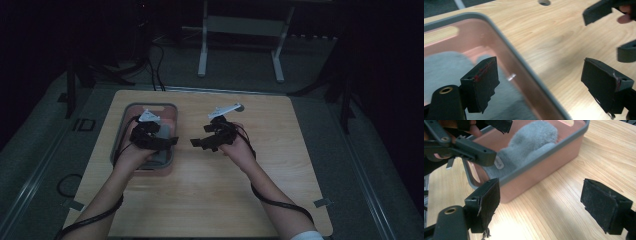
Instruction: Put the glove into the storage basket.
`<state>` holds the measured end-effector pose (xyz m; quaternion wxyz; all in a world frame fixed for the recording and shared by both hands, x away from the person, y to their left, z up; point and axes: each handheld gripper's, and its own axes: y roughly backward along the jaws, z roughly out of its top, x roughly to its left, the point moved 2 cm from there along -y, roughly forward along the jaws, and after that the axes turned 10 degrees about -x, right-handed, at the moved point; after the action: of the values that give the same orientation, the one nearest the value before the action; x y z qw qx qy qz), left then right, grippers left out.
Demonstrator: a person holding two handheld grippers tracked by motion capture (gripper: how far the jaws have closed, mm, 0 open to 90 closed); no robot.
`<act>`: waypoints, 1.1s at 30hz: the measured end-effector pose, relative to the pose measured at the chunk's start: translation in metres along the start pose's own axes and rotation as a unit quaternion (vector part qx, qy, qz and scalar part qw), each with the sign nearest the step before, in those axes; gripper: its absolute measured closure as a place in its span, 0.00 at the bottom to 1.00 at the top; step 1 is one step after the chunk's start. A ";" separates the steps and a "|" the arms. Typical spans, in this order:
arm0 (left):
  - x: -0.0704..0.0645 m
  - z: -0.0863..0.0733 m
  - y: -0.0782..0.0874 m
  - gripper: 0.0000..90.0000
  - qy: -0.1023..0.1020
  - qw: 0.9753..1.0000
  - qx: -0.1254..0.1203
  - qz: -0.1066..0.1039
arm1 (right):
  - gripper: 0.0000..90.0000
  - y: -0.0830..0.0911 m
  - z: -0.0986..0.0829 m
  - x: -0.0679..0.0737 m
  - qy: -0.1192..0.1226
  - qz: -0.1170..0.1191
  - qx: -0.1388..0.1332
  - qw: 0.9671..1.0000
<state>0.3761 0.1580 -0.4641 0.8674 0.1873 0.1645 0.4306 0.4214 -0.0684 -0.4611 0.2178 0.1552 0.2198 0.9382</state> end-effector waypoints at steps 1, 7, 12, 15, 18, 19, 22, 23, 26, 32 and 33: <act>0.000 0.000 0.000 0.17 0.000 1.000 0.000 0.000 | 0.18 0.000 0.000 0.000 0.000 0.000 0.000 1.000; -0.016 -0.005 -0.008 0.17 -0.001 1.000 -0.005 -0.024 | 0.18 0.017 -0.014 -0.003 0.012 -0.008 0.004 1.000; -0.028 -0.007 -0.012 0.17 -0.012 0.999 -0.006 -0.035 | 0.18 0.028 -0.032 -0.009 0.017 -0.017 0.014 1.000; -0.035 -0.009 -0.014 0.17 -0.015 0.999 -0.009 -0.045 | 0.18 0.034 -0.044 -0.013 0.016 -0.018 0.016 1.000; -0.046 -0.012 -0.015 0.17 -0.019 0.998 -0.015 -0.058 | 0.18 0.038 -0.056 -0.016 0.023 -0.011 0.015 1.000; -0.049 -0.014 -0.016 0.17 -0.025 0.998 -0.017 -0.061 | 0.18 0.039 -0.060 -0.016 0.026 -0.009 0.018 0.999; -0.061 -0.016 -0.017 0.17 -0.041 0.997 -0.017 -0.070 | 0.18 0.042 -0.070 -0.019 0.032 -0.009 0.024 0.999; -0.064 -0.017 -0.017 0.17 -0.043 0.996 -0.019 -0.074 | 0.18 0.043 -0.073 -0.019 0.033 -0.009 0.022 0.999; -0.074 -0.021 -0.018 0.17 -0.046 0.995 -0.023 -0.089 | 0.18 0.047 -0.081 -0.020 0.036 -0.007 0.021 0.999; -0.093 -0.033 -0.023 0.17 -0.060 0.991 -0.017 -0.119 | 0.18 0.053 -0.097 -0.023 0.031 -0.007 0.026 0.999; -0.096 -0.035 -0.023 0.17 -0.059 0.990 -0.016 -0.123 | 0.18 0.054 -0.099 -0.024 0.030 -0.006 0.027 0.999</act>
<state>0.3213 0.0740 -0.4943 0.9250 0.1772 0.1281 0.3109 0.3849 -0.1575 -0.5246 0.2123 0.1316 0.2529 0.9347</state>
